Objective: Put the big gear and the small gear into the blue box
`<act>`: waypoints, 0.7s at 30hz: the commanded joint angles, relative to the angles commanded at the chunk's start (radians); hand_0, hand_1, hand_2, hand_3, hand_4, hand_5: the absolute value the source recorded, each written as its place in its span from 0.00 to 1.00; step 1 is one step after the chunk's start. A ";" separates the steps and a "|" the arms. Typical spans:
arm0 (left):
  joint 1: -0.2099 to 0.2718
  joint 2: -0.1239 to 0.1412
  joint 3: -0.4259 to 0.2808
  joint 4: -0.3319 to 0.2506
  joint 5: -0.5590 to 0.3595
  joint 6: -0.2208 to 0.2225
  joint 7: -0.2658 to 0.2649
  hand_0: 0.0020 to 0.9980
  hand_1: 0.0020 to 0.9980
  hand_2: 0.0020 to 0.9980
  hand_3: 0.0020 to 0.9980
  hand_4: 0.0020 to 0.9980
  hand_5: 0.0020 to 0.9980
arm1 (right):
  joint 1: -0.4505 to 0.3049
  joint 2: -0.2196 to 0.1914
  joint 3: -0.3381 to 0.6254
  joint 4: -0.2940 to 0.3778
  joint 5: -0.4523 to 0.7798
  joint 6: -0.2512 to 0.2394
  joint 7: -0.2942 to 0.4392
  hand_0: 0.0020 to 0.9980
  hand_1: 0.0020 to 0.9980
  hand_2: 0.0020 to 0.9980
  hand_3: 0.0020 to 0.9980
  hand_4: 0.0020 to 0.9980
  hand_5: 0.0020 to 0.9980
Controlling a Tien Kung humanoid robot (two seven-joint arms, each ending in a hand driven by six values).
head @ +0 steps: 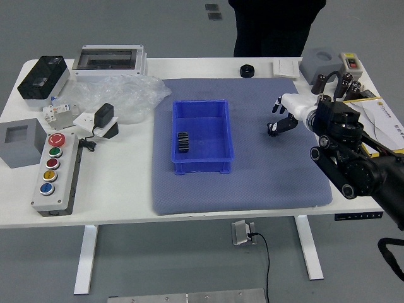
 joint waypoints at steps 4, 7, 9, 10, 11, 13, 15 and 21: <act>0.000 -0.001 0.001 0.000 -0.001 0.000 0.000 0.82 0.82 0.82 0.76 0.51 0.14 | 0.011 0.015 -0.003 -0.050 0.006 -0.005 0.007 0.69 0.61 0.70 0.70 0.70 0.40; 0.000 -0.001 0.002 0.000 -0.001 0.000 0.000 0.82 0.82 0.82 0.76 0.51 0.14 | 0.019 0.026 -0.004 -0.080 0.008 -0.007 0.010 0.69 0.61 0.70 0.70 0.70 0.40; 0.000 -0.002 0.002 0.000 -0.002 -0.001 0.000 0.82 0.82 0.82 0.76 0.51 0.14 | 0.024 0.034 -0.004 -0.099 0.008 -0.007 0.011 0.69 0.61 0.70 0.70 0.70 0.40; 0.000 -0.002 0.003 0.000 -0.002 -0.001 0.000 0.81 0.82 0.82 0.76 0.51 0.14 | 0.026 0.038 -0.004 -0.109 0.008 -0.007 0.011 0.70 0.61 0.70 0.70 0.70 0.40; 0.000 -0.002 0.003 0.000 -0.002 -0.001 0.000 0.81 0.82 0.82 0.76 0.51 0.14 | 0.029 0.042 -0.004 -0.116 0.007 -0.006 0.012 0.70 0.61 0.70 0.70 0.70 0.40; 0.000 -0.002 0.002 0.000 -0.001 -0.001 0.000 0.81 0.82 0.82 0.76 0.51 0.14 | 0.033 0.048 -0.004 -0.126 0.006 -0.006 0.012 0.70 0.61 0.70 0.70 0.70 0.40; 0.001 -0.001 0.002 0.000 0.000 -0.001 0.000 0.81 0.82 0.82 0.76 0.51 0.14 | 0.039 0.058 -0.004 -0.139 0.003 -0.005 0.011 0.70 0.61 0.70 0.70 0.70 0.40; 0.001 -0.002 0.002 0.000 -0.001 -0.001 0.000 0.81 0.82 0.82 0.76 0.51 0.14 | 0.045 0.073 -0.005 -0.152 -0.002 -0.003 0.008 0.70 0.62 0.70 0.70 0.69 0.40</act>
